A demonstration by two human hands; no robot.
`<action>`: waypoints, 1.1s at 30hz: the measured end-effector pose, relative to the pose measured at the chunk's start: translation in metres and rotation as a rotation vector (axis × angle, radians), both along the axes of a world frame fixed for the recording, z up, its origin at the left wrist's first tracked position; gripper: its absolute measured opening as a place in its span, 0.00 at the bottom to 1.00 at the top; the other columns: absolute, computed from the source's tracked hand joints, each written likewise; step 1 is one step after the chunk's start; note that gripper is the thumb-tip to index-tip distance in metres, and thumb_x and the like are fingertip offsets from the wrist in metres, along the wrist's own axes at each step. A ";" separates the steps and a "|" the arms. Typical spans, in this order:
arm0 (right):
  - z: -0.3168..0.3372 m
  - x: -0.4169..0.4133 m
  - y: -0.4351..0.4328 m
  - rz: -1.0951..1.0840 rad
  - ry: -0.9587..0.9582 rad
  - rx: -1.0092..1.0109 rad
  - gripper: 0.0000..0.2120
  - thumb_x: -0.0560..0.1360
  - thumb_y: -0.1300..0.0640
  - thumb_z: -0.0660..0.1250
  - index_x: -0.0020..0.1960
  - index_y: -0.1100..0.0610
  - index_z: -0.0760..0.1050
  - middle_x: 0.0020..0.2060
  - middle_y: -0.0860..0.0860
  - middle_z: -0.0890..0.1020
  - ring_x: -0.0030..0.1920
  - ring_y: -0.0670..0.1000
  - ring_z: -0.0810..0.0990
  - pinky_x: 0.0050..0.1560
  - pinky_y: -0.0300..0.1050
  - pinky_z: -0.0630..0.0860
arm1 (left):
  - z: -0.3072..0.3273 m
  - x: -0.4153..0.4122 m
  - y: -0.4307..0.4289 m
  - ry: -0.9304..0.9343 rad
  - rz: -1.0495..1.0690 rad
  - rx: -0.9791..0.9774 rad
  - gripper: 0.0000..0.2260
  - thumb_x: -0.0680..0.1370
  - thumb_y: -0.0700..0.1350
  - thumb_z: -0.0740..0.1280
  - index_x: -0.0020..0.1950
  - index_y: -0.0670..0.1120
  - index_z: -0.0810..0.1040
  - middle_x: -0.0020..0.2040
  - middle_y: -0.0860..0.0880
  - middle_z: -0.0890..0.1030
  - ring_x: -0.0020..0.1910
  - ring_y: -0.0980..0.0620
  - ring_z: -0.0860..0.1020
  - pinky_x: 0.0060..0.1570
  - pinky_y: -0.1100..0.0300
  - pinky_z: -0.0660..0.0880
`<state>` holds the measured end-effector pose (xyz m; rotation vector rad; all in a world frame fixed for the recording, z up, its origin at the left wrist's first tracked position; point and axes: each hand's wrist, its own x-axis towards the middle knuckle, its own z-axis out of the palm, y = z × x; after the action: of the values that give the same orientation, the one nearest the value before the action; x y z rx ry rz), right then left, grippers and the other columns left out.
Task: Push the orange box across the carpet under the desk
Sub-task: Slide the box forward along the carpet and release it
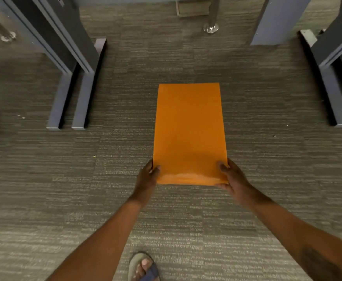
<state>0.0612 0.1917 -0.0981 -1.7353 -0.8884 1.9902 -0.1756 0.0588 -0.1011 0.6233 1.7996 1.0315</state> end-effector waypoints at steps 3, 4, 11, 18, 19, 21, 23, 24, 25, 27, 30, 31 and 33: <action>-0.009 -0.018 0.018 -0.031 -0.004 0.006 0.24 0.78 0.51 0.67 0.74 0.47 0.67 0.72 0.53 0.70 0.71 0.62 0.69 0.63 0.66 0.73 | -0.013 -0.019 0.021 0.055 0.037 -0.008 0.27 0.73 0.59 0.65 0.68 0.48 0.77 0.63 0.42 0.82 0.62 0.41 0.80 0.58 0.47 0.76; -0.012 -0.023 0.023 -0.028 0.002 0.009 0.24 0.78 0.51 0.67 0.73 0.48 0.67 0.73 0.53 0.70 0.71 0.62 0.69 0.62 0.66 0.73 | -0.018 -0.025 0.028 0.067 0.056 -0.022 0.27 0.72 0.58 0.65 0.68 0.48 0.77 0.62 0.41 0.82 0.61 0.39 0.80 0.56 0.48 0.76; -0.024 -0.055 0.052 -0.020 -0.008 0.026 0.24 0.79 0.49 0.66 0.74 0.46 0.67 0.74 0.54 0.68 0.71 0.63 0.68 0.61 0.67 0.74 | -0.026 -0.056 0.063 0.086 0.038 -0.058 0.19 0.78 0.52 0.65 0.67 0.47 0.77 0.59 0.42 0.82 0.56 0.40 0.80 0.51 0.47 0.76; -0.034 -0.083 0.069 -0.028 -0.002 0.027 0.23 0.80 0.51 0.64 0.74 0.48 0.66 0.74 0.56 0.67 0.71 0.64 0.68 0.64 0.68 0.72 | -0.035 -0.082 0.082 0.158 0.016 -0.081 0.10 0.83 0.47 0.60 0.62 0.50 0.77 0.51 0.49 0.79 0.51 0.46 0.77 0.55 0.44 0.77; -0.035 -0.087 0.070 -0.035 -0.003 0.029 0.23 0.80 0.51 0.64 0.74 0.49 0.66 0.74 0.56 0.67 0.71 0.64 0.68 0.64 0.68 0.72 | -0.037 -0.086 0.084 0.174 0.013 -0.087 0.11 0.83 0.48 0.60 0.63 0.50 0.76 0.49 0.50 0.79 0.49 0.47 0.77 0.56 0.42 0.77; -0.037 -0.094 0.073 -0.034 -0.003 0.038 0.23 0.80 0.51 0.63 0.74 0.49 0.66 0.74 0.56 0.67 0.71 0.65 0.68 0.63 0.68 0.72 | -0.039 -0.092 0.089 0.179 0.003 -0.091 0.13 0.84 0.48 0.60 0.66 0.48 0.76 0.47 0.53 0.78 0.47 0.49 0.77 0.57 0.42 0.77; -0.038 -0.099 0.074 -0.031 -0.009 0.043 0.23 0.81 0.51 0.63 0.75 0.49 0.65 0.74 0.56 0.67 0.72 0.65 0.68 0.63 0.69 0.72 | -0.040 -0.097 0.092 0.176 -0.006 -0.099 0.13 0.83 0.49 0.60 0.65 0.48 0.76 0.53 0.50 0.79 0.53 0.45 0.78 0.59 0.42 0.77; -0.039 -0.100 0.074 -0.030 -0.013 0.047 0.22 0.81 0.51 0.62 0.75 0.49 0.65 0.74 0.56 0.67 0.72 0.64 0.67 0.64 0.69 0.72 | -0.041 -0.099 0.092 0.179 -0.003 -0.107 0.13 0.83 0.49 0.60 0.65 0.48 0.77 0.55 0.50 0.78 0.56 0.43 0.78 0.59 0.42 0.76; -0.039 -0.102 0.073 -0.028 -0.017 0.051 0.22 0.81 0.51 0.62 0.75 0.49 0.65 0.75 0.56 0.67 0.72 0.64 0.67 0.64 0.69 0.72 | -0.042 -0.100 0.093 0.187 -0.003 -0.115 0.13 0.83 0.49 0.60 0.64 0.48 0.77 0.56 0.49 0.78 0.58 0.43 0.78 0.59 0.43 0.76; -0.040 -0.103 0.070 -0.010 -0.034 0.062 0.22 0.81 0.50 0.61 0.75 0.48 0.64 0.75 0.56 0.66 0.72 0.64 0.67 0.64 0.68 0.72 | -0.041 -0.099 0.092 0.209 -0.015 -0.132 0.14 0.83 0.49 0.60 0.66 0.47 0.76 0.56 0.50 0.78 0.56 0.45 0.78 0.57 0.46 0.76; -0.040 -0.104 0.067 -0.002 -0.069 0.076 0.22 0.82 0.51 0.60 0.75 0.49 0.63 0.74 0.56 0.66 0.72 0.64 0.67 0.65 0.69 0.71 | -0.039 -0.098 0.092 0.250 -0.040 -0.151 0.13 0.83 0.47 0.60 0.64 0.45 0.77 0.52 0.47 0.79 0.48 0.47 0.77 0.49 0.53 0.74; -0.040 -0.105 0.067 0.000 -0.076 0.078 0.22 0.82 0.51 0.60 0.75 0.49 0.63 0.74 0.56 0.66 0.72 0.64 0.67 0.65 0.69 0.71 | -0.040 -0.098 0.093 0.256 -0.043 -0.154 0.13 0.83 0.47 0.60 0.63 0.44 0.77 0.51 0.46 0.80 0.48 0.47 0.77 0.48 0.53 0.73; -0.039 -0.107 0.067 0.007 -0.084 0.083 0.22 0.82 0.51 0.59 0.75 0.50 0.63 0.75 0.56 0.66 0.72 0.64 0.66 0.65 0.69 0.70 | -0.040 -0.100 0.093 0.260 -0.047 -0.166 0.13 0.83 0.48 0.60 0.62 0.45 0.77 0.51 0.45 0.81 0.47 0.46 0.77 0.46 0.53 0.73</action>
<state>-0.0454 0.2583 -0.1369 -1.7827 -0.9918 1.8688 -0.2752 0.1516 -0.1407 0.7187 2.0615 0.7875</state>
